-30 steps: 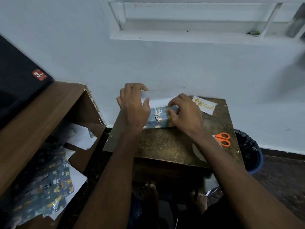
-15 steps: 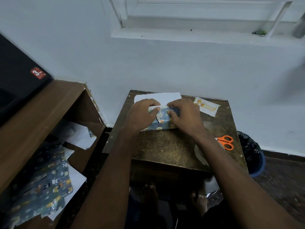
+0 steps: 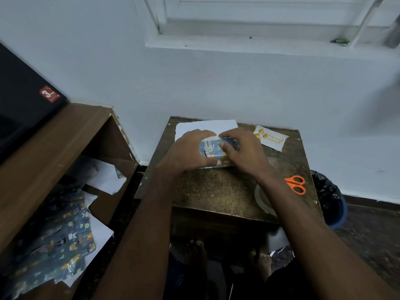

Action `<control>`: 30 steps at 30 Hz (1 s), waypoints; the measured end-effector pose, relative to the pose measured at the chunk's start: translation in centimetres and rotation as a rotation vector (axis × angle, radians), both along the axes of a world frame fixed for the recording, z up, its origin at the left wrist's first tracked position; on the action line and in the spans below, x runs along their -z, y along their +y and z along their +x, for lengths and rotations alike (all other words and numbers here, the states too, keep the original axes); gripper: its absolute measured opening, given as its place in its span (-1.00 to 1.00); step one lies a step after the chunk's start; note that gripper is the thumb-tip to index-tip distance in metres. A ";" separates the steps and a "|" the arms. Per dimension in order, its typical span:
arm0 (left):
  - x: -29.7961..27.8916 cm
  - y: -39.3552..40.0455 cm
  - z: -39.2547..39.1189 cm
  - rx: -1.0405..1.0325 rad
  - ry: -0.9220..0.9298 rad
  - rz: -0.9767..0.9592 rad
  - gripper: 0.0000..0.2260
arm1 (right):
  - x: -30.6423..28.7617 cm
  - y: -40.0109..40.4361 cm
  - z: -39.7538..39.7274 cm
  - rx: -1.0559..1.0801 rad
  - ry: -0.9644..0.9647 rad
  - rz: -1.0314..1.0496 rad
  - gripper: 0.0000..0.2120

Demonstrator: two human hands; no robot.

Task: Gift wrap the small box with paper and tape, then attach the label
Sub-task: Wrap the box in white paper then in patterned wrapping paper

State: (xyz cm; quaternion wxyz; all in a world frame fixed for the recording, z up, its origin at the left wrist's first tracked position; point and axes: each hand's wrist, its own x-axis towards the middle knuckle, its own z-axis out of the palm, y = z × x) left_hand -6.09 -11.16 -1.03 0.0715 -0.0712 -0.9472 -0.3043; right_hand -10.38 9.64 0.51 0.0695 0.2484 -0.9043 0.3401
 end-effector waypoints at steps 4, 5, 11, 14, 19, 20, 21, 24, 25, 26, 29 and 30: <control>-0.1 0.0 0.0 0.000 -0.001 0.028 -0.24 | 0.2 0.0 -0.2 -0.001 -0.013 -0.007 -0.73; -0.2 0.0 0.0 0.004 0.000 0.032 -0.25 | 0.2 0.0 -0.2 0.002 -0.015 -0.004 -0.73; -0.4 0.0 0.0 -0.004 -0.024 0.067 -0.29 | 0.0 -0.1 -0.1 -0.013 0.093 0.062 -0.77; -0.6 0.0 0.1 -0.006 -0.046 0.083 -0.25 | -0.2 -0.7 0.0 -0.052 0.188 0.103 -0.82; -1.4 0.3 0.6 -0.008 -0.053 0.150 -0.30 | -0.7 -1.7 1.4 -0.172 0.170 0.101 -0.71; -1.5 0.3 0.7 -0.007 -0.051 0.153 -0.32 | -0.6 -2.0 1.5 -0.156 0.170 0.118 -0.73; -1.5 0.3 0.7 -0.001 -0.050 0.160 -0.35 | -0.6 -2.3 1.6 -0.124 0.174 0.127 -0.79; -1.4 0.0 0.7 0.030 -0.069 0.214 -0.43 | -0.7 -3.1 2.0 -0.031 0.176 0.084 -0.79; -1.4 -0.3 0.7 0.039 -0.088 0.246 -0.42 | -0.8 -3.3 2.2 -0.011 0.174 0.072 -0.78; -1.4 -0.7 0.7 0.033 -0.121 0.286 -0.42 | -0.8 -3.5 2.2 0.001 0.177 0.057 -0.77; -1.7 -2.3 0.7 -0.124 -0.240 0.521 -0.61 | -0.8 -3.7 1.8 0.032 0.136 0.017 -0.77; -1.7 -2.7 0.6 -0.228 -0.232 0.609 -0.67 | -0.8 -3.8 1.7 0.041 0.125 0.000 -0.78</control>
